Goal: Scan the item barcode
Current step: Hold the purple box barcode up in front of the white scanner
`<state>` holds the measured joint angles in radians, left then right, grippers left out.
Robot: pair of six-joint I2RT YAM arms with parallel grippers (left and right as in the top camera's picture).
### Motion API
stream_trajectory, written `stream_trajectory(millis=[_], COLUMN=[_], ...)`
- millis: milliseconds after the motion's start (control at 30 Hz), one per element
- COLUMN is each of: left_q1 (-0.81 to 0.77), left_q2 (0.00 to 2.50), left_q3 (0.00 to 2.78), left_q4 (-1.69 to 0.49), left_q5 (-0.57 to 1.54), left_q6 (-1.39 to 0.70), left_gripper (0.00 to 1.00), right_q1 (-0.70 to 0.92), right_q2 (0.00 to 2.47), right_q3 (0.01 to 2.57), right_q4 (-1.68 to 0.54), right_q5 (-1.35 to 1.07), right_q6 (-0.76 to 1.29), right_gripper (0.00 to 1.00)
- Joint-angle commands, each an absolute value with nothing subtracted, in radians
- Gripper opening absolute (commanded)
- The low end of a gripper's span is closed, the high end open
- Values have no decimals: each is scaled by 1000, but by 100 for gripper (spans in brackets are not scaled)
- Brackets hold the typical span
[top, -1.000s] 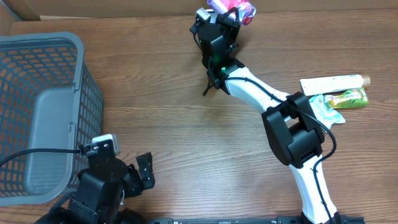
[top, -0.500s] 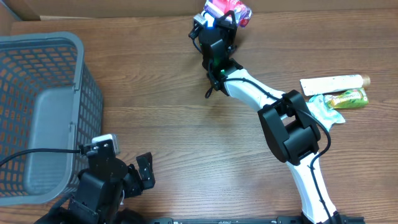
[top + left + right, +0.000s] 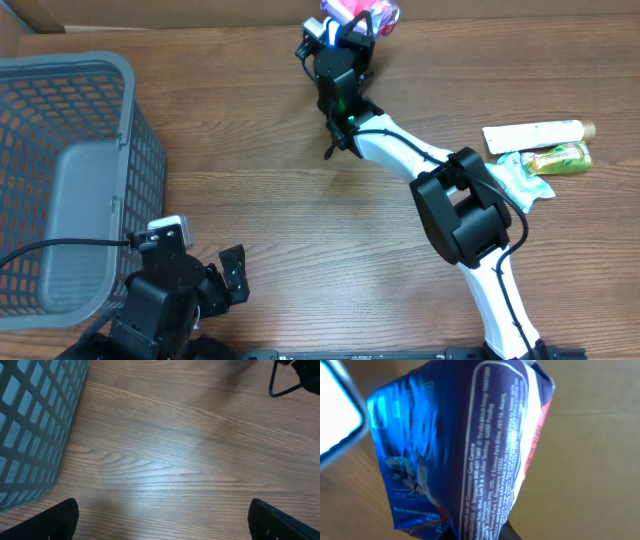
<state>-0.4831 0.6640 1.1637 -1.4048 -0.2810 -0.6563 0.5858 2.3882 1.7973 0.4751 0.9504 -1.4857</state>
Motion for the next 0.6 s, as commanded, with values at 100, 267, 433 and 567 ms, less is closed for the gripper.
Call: stream_trajectory(millis=[100,267,433,567], left_q1=[-487,-487,-487,-487], left_q2=[665,665,665,665], left_q3=[1161,1161,1161,1161], left_q4=[-1402,-1402,-1402,-1402], left_q5=[-288,-288,-288,-288], left_q6=[-674,-674,-674,-674], left_gripper=[100,100,100,100], right_q1=[604,653,681,688], right_q2=[2378,2312,2193,2091], right_q3=[1801,1801,1801,1801], right_q4=[387,471,452,311], right_q5=[976,995,1050,1127], right_q6=[-1296,-1259,-1171,-1063], right_gripper=[4,4,4,4])
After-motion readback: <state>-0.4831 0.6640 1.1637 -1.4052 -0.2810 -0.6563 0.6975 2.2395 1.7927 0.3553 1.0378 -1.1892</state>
